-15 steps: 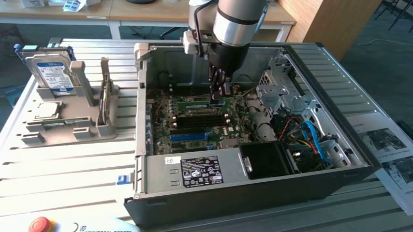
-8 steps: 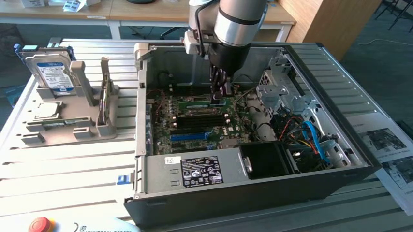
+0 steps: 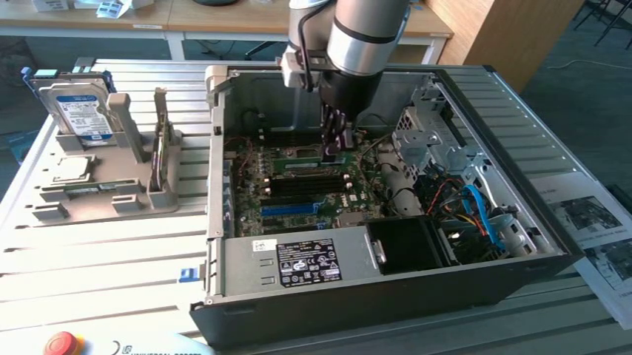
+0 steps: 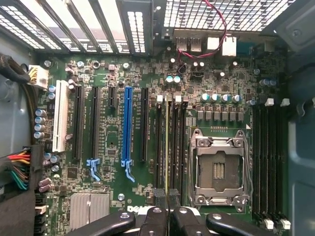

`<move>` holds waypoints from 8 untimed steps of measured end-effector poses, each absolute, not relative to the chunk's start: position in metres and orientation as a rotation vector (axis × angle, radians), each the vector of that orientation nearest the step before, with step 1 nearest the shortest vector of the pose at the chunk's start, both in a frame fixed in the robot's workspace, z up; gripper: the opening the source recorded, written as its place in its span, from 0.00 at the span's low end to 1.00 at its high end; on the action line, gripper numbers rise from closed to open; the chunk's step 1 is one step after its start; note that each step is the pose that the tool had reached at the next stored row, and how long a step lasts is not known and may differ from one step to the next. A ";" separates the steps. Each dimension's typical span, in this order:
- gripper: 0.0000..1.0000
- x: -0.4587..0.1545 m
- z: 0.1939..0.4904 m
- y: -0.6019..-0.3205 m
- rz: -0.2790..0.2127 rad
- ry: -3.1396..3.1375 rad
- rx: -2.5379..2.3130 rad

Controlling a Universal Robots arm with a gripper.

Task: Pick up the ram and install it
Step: 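Insert the ram into the slot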

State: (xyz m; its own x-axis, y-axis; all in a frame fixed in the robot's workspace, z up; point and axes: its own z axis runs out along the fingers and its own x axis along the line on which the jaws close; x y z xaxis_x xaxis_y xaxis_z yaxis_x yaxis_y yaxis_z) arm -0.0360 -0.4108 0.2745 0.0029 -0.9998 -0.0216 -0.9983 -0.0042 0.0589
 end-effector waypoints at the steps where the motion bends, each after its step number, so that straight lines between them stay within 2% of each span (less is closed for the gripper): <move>1: 0.12 -0.036 0.273 -0.411 -0.089 -2.198 2.206; 8: 0.12 -0.036 0.266 -0.411 -0.089 -2.198 2.206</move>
State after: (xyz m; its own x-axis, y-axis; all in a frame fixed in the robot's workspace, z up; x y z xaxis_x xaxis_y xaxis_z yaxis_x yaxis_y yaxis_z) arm -0.0360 -0.4108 0.2665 0.0028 -0.9998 -0.0216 -0.9983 -0.0041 0.0590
